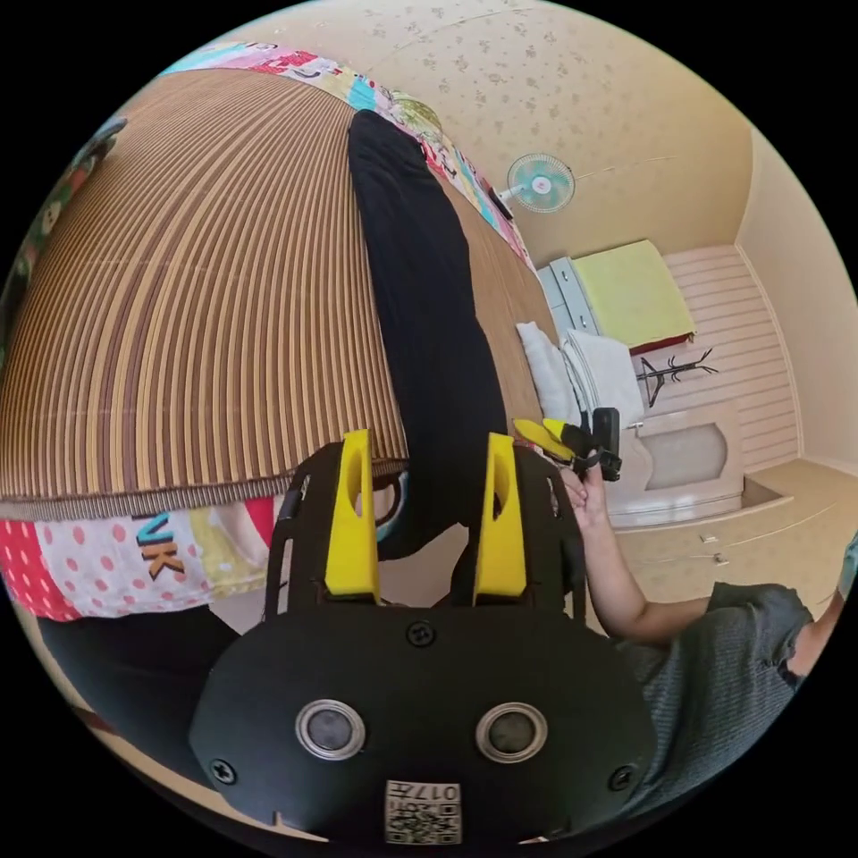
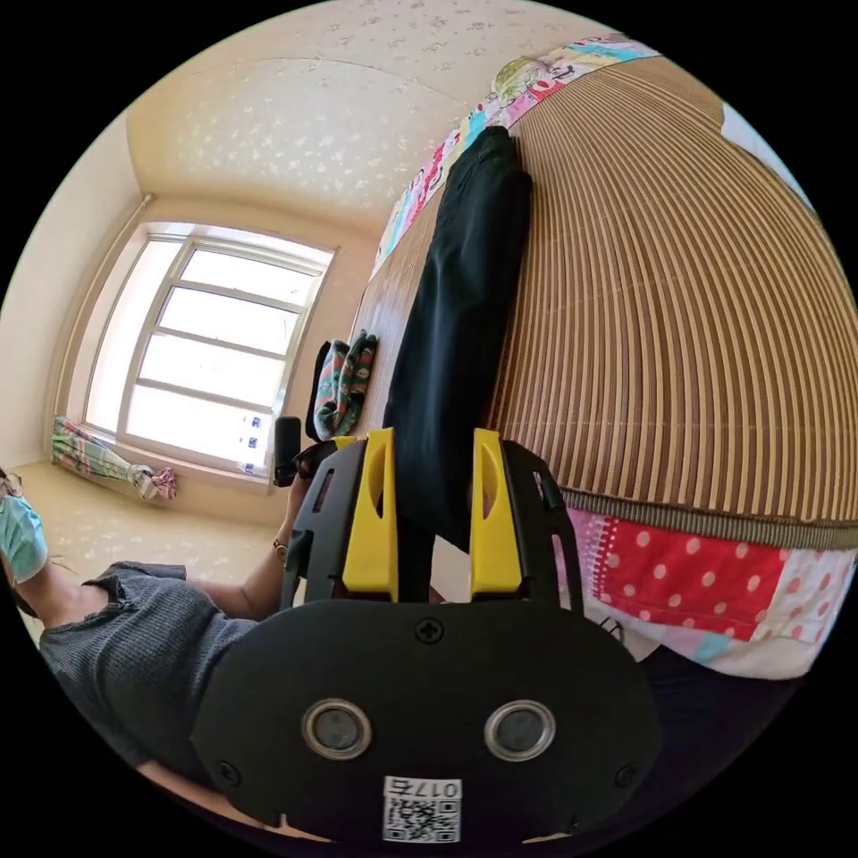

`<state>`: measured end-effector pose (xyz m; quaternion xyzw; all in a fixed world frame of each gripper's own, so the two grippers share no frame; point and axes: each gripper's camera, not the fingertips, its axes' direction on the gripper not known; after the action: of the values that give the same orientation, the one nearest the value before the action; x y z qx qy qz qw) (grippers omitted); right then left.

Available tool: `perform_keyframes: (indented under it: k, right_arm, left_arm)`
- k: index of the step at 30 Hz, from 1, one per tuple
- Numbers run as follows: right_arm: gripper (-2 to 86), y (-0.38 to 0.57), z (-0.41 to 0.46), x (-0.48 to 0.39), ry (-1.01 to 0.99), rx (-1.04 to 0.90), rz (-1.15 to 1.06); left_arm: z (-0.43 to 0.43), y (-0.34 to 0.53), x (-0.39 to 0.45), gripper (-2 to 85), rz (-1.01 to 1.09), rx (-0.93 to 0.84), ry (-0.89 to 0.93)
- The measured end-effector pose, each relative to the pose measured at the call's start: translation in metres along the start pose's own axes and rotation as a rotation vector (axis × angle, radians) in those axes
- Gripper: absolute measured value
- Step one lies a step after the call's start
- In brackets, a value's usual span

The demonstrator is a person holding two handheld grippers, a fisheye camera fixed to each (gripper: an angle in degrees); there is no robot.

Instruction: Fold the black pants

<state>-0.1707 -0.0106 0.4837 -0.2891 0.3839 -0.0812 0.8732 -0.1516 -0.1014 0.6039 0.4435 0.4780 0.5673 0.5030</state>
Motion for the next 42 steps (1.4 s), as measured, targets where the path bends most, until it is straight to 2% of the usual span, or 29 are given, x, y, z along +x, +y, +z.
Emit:
perform_keyframes:
  k: [3,7,10,13,15,19,21,23,27,31,33,35,37,39,40,42]
  right_arm:
    - [11.4,-0.013,0.029,0.012,0.017,-0.069,0.035]
    - [6.0,-0.004,0.044,0.019,-0.058,-0.103,0.090]
    - [3.3,0.022,0.007,-0.001,-0.170,-0.025,-0.008]
    - [2.1,0.046,-0.051,-0.038,-0.392,0.073,-0.175]
    - [1.7,0.049,-0.096,-0.093,-0.498,0.115,-0.365]
    - [1.8,0.056,-0.164,-0.219,-0.398,0.164,-0.715]
    - [2.3,0.080,-0.207,-0.300,-0.353,0.223,-0.952]
    - [3.0,0.101,-0.233,-0.348,-0.342,0.275,-1.065]
    - [4.4,0.134,-0.264,-0.413,-0.278,0.419,-1.132]
    - [4.8,0.130,-0.256,-0.420,-0.083,0.507,-1.105]
    - [4.5,0.091,-0.239,-0.400,-0.006,0.463,-0.977]
    - [3.9,0.046,-0.222,-0.375,0.008,0.399,-0.874]
    - [3.0,0.001,-0.207,-0.351,-0.001,0.366,-0.784]
    - [1.8,-0.036,-0.185,-0.341,0.076,0.391,-0.755]
    - [1.6,-0.042,-0.179,-0.343,0.123,0.404,-0.763]
    - [1.2,-0.054,-0.152,-0.345,0.304,0.394,-0.791]
  left_arm:
    - [0.015,-0.025,-0.001,13.1,0.025,-0.044,-0.048]
    - [0.037,-0.035,0.001,6.4,0.020,-0.157,0.012]
    - [-0.001,-0.016,0.027,5.3,0.141,-0.078,0.114]
    - [-0.069,0.012,0.070,5.1,0.314,0.085,0.304]
    - [-0.110,0.021,0.103,5.1,0.415,0.173,0.424]
    - [-0.214,0.040,0.213,5.1,0.740,0.380,0.392]
    - [-0.258,0.053,0.257,5.1,0.873,0.471,0.417]
    - [-0.305,0.069,0.302,5.1,0.994,0.564,0.501]
    - [-0.346,0.086,0.347,5.1,1.026,0.667,0.555]
    - [-0.348,0.081,0.359,5.2,0.977,0.752,0.405]
    - [-0.334,0.056,0.346,5.1,0.864,0.723,0.363]
    - [-0.311,0.007,0.318,5.1,0.695,0.653,0.326]
    - [-0.295,-0.032,0.299,5.0,0.618,0.625,0.288]
    - [-0.286,-0.059,0.290,5.0,0.583,0.637,0.240]
    - [-0.281,-0.072,0.291,5.0,0.596,0.650,0.159]
    - [-0.272,-0.086,0.293,5.0,0.628,0.644,0.043]
